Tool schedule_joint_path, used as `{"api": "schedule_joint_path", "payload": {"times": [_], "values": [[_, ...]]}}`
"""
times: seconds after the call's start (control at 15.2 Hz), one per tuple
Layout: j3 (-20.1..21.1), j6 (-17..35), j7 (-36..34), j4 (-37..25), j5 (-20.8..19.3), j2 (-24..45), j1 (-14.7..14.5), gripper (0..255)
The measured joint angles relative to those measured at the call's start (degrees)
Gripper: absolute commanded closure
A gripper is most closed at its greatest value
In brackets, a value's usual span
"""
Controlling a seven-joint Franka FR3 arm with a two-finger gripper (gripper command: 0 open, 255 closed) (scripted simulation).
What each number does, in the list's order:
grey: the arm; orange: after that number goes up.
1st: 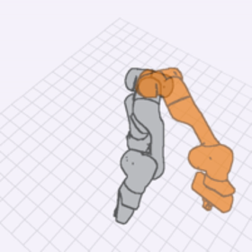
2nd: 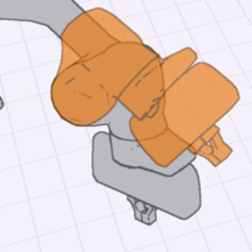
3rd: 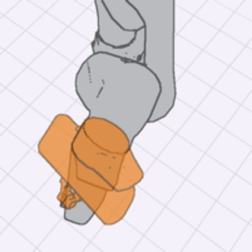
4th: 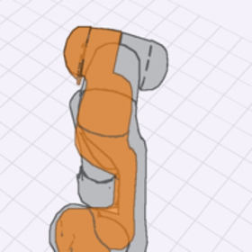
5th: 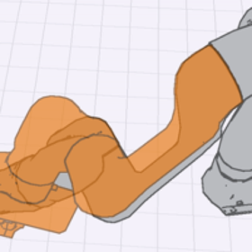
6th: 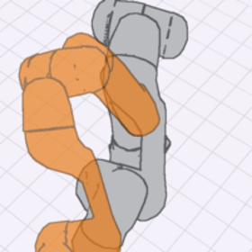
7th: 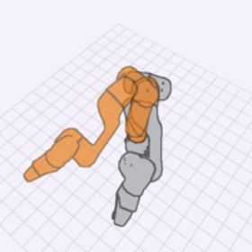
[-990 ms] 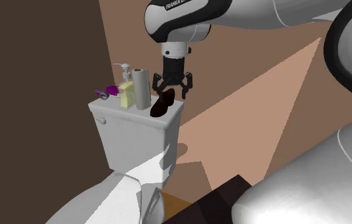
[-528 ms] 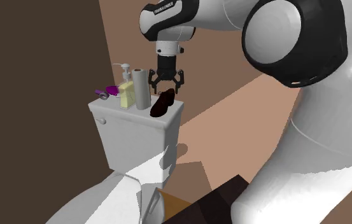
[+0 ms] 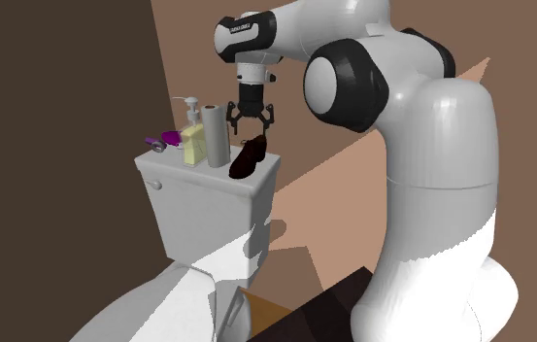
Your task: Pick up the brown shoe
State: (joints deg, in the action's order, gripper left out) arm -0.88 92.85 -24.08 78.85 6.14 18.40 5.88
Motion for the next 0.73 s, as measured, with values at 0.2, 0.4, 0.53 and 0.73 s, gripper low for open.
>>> {"api": "schedule_joint_path", "payload": {"times": [0.2, 0.4, 0.53, 0.73], "values": [[-0.28, -0.35, -0.62, -3.42, 0.32, 3.42, 0.39, 0], [-0.30, 1.77, -0.52, -1.24, 0.37, 3.40, 0.37, 0], [-0.30, 3.64, -0.39, 0.88, 0.40, 3.17, 0.32, 0], [-0.28, 4.46, -0.32, 1.55, 0.42, 3.29, 0.29, 255]]}}
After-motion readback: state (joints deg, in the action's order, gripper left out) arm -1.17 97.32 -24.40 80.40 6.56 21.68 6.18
